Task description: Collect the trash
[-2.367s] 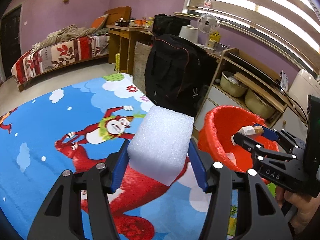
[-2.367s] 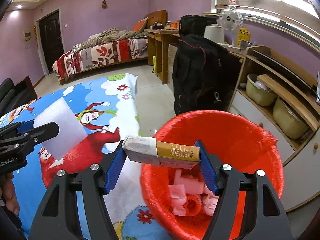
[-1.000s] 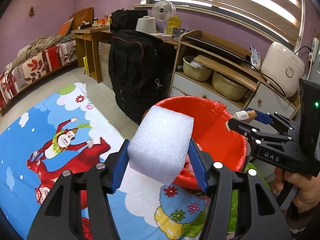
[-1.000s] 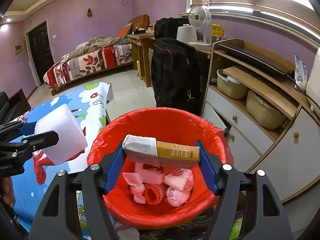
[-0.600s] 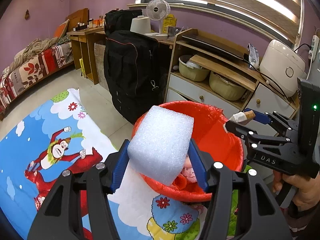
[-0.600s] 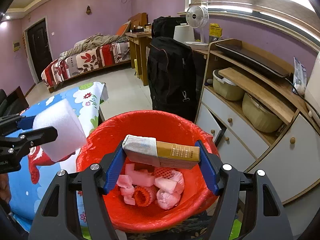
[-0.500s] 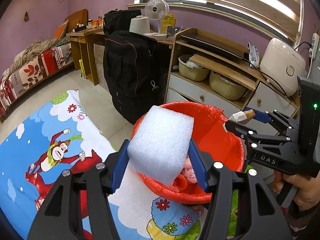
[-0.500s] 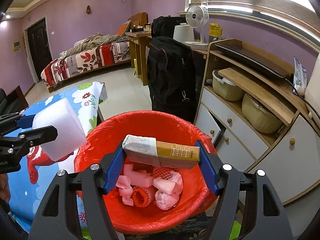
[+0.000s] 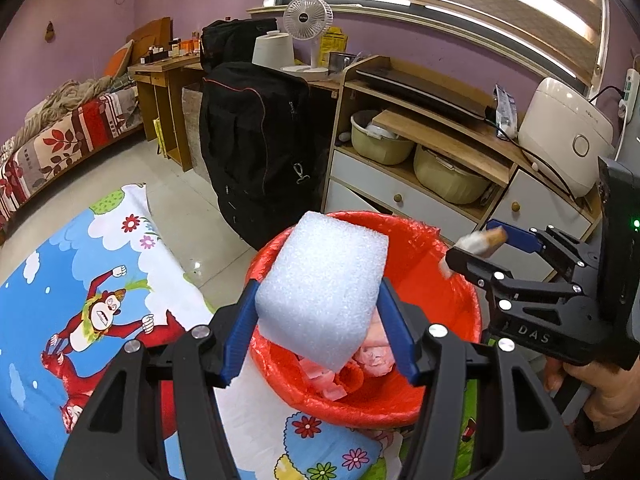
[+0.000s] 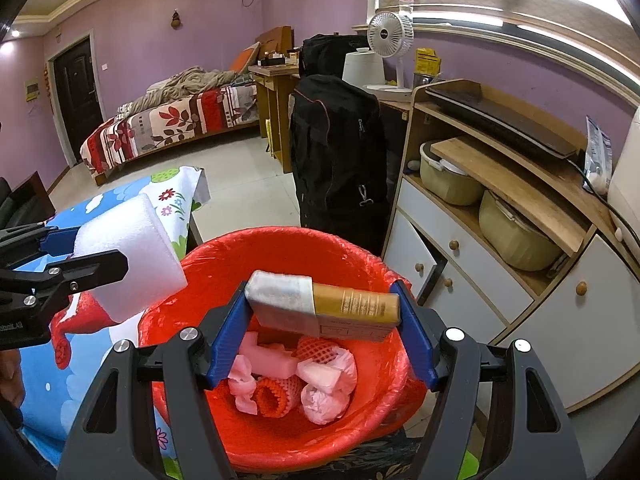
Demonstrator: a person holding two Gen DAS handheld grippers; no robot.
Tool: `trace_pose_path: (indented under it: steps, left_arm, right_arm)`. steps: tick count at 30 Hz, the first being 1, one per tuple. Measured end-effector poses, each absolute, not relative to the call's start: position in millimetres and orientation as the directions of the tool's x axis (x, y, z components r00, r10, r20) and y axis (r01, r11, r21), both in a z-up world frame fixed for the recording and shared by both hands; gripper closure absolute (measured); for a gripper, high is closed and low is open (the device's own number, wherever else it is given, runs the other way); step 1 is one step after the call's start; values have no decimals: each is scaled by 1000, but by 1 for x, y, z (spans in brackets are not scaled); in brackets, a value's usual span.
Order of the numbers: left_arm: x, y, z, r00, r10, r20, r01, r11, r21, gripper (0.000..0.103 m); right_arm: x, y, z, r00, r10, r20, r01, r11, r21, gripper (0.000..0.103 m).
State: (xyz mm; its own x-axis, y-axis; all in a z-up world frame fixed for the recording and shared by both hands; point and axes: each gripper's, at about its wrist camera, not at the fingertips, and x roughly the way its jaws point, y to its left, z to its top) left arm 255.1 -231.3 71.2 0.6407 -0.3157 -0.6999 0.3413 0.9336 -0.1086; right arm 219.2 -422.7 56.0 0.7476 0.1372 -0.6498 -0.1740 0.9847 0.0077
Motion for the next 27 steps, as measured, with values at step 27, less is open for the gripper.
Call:
trace_pose_path:
  steps: [27]
  left_arm:
    - [196, -202, 54, 650, -340, -680, 325, 933, -156, 5]
  right_arm:
    - [159, -428, 28, 717, 186, -672, -209, 977, 47, 19]
